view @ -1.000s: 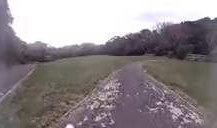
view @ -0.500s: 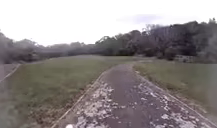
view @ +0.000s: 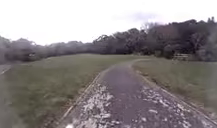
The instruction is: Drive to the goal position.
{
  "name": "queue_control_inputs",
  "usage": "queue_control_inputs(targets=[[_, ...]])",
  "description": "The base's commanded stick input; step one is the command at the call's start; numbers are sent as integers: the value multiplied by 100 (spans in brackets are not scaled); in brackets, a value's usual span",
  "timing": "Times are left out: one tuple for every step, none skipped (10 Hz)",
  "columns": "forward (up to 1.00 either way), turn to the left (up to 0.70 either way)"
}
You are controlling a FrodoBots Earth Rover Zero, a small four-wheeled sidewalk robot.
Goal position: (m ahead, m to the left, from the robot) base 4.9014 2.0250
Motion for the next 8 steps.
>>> queue_control_inputs(targets=[[85,0],[85,0],[85,0],[85,0],[85,0],[85,0],[85,0],[85,0]])
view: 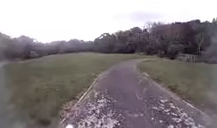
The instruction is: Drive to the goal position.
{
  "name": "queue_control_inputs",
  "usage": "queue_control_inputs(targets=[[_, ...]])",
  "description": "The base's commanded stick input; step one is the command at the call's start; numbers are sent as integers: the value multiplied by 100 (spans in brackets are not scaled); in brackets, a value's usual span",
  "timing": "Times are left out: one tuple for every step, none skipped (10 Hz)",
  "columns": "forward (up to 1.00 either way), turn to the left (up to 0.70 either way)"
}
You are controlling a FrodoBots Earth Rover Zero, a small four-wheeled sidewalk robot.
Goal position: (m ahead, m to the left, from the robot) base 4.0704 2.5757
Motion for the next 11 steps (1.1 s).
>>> queue_control_inputs(targets=[[85,0],[85,0],[85,0],[85,-11],[85,-30],[85,-7],[85,0],[85,0],[85,0],[85,0],[85,0]])
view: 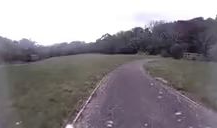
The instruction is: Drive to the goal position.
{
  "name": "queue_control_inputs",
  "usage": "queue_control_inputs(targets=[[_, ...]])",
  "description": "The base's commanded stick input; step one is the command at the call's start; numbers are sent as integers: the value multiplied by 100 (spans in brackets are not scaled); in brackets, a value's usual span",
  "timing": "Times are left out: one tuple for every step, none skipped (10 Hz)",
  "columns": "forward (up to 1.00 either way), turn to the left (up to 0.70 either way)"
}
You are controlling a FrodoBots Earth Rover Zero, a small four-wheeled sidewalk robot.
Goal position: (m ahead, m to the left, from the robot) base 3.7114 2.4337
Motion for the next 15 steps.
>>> queue_control_inputs(targets=[[85,0],[85,-18],[85,-34],[85,-34],[85,-34],[85,-34],[85,-34],[85,-34],[85,-34],[85,-34],[85,-34],[85,-34],[85,-34],[85,-34],[85,-34]])
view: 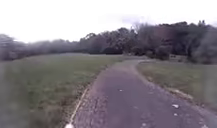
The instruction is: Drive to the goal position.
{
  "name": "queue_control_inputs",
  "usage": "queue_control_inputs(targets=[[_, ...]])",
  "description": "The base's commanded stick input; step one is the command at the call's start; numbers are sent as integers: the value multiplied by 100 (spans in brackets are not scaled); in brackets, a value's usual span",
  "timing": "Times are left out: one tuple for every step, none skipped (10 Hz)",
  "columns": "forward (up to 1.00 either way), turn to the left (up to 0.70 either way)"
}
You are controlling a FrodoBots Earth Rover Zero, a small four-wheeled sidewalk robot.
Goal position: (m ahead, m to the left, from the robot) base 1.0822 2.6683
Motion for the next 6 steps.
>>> queue_control_inputs(targets=[[85,0],[85,0],[85,0],[85,0],[85,0],[85,0]])
